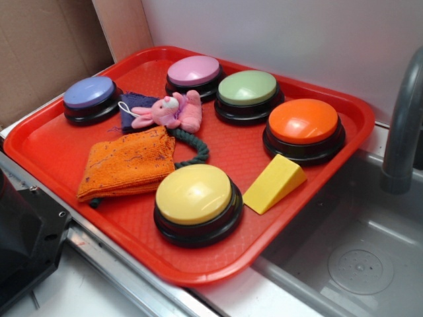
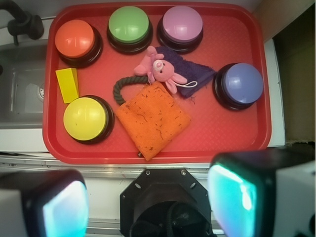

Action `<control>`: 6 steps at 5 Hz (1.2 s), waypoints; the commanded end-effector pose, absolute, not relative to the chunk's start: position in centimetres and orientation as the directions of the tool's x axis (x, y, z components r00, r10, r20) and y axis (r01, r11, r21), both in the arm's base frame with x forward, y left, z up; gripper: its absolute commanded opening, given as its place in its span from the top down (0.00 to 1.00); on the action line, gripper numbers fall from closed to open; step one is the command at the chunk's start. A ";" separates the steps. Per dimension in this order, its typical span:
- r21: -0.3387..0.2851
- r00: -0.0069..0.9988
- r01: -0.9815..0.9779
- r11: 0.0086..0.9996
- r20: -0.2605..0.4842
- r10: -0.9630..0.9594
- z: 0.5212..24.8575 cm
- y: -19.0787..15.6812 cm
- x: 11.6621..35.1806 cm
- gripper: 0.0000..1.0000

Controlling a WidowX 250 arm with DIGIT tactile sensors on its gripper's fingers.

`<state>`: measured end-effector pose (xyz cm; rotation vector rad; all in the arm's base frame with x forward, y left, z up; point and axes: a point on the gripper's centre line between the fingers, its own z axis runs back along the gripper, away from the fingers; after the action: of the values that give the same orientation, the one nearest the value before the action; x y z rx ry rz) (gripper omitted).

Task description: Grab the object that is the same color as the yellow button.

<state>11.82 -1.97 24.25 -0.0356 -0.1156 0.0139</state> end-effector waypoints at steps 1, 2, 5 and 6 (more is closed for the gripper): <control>-0.036 0.993 -0.012 0.999 0.115 0.016 24.3 -2.0 11.8 0.00; -0.060 0.988 -0.022 0.998 0.153 0.031 22.9 -3.7 13.5 0.00; -0.115 0.982 -0.004 0.993 0.188 0.026 17.0 -9.2 18.1 0.00; -0.144 0.982 0.001 0.990 0.185 0.025 14.7 -10.9 19.7 0.00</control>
<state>19.39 -10.47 13.85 -0.1231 -0.1509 0.0204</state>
